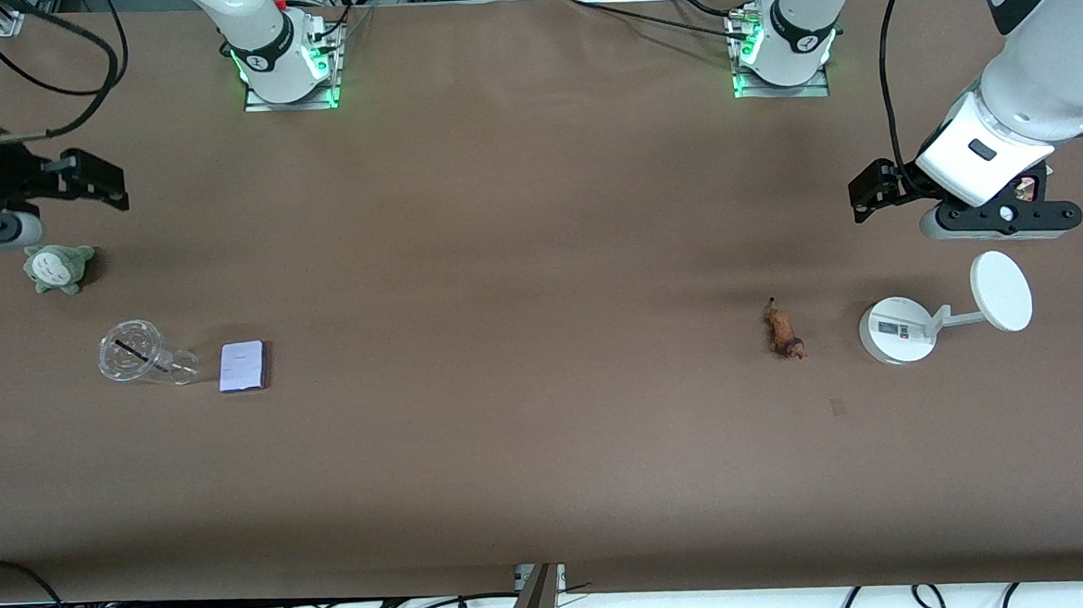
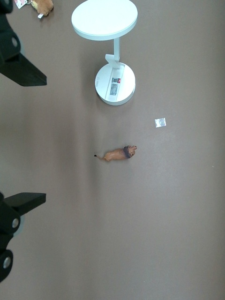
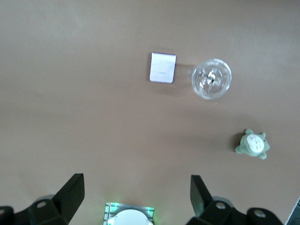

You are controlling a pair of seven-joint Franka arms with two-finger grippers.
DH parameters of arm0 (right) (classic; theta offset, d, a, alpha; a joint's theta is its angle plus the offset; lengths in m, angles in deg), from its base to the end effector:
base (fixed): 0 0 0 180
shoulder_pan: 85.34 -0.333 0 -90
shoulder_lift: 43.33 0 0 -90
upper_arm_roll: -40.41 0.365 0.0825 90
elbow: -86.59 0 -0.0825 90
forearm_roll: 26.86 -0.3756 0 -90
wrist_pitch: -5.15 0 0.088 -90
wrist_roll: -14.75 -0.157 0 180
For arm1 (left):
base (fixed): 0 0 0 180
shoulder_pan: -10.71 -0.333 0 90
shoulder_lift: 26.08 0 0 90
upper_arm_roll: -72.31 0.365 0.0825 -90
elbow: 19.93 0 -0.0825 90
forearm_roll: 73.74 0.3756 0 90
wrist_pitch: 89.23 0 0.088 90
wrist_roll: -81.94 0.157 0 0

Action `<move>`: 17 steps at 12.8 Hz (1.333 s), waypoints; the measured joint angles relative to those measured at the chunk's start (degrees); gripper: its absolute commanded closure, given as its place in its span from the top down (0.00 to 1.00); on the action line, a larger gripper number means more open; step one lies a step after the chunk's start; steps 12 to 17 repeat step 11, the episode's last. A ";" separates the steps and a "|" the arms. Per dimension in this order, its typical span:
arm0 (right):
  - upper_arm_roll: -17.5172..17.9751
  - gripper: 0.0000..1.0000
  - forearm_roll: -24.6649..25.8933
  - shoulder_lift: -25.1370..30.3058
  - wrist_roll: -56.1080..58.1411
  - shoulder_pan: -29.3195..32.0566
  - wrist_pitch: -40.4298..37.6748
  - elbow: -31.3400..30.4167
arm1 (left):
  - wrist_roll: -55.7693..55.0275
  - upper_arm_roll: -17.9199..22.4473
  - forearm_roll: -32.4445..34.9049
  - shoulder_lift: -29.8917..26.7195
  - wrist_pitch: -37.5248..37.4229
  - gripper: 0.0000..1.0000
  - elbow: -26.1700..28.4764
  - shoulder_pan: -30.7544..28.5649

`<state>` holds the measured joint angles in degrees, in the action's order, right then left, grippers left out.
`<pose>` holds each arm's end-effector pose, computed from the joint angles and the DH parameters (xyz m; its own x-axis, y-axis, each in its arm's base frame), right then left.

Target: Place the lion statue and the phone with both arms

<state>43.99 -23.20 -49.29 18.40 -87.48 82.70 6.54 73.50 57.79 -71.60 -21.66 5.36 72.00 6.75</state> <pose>0.5513 0.0421 0.6280 0.9775 0.1486 -0.1499 0.1573 -0.9864 0.0478 0.5676 -0.0950 0.5727 0.9989 -0.0398 -0.0253 -0.0403 -0.9989 -0.0218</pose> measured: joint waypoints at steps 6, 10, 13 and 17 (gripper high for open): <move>4.23 1.00 -0.01 5.58 -0.03 3.35 2.21 -7.80 | 0.04 0.00 0.00 0.00 0.00 1.00 0.00 0.00; 4.27 1.00 -0.01 5.58 -0.03 3.57 2.46 -7.95 | 0.04 0.00 0.00 0.00 0.00 1.00 0.00 0.00; 4.28 1.00 -0.01 5.58 -0.03 3.57 2.48 -7.96 | 0.03 0.00 0.00 0.00 0.00 1.00 0.00 -0.01; 4.28 1.00 -0.01 5.58 -0.03 3.57 2.48 -7.96 | 0.03 0.00 0.00 0.00 0.00 1.00 0.00 -0.01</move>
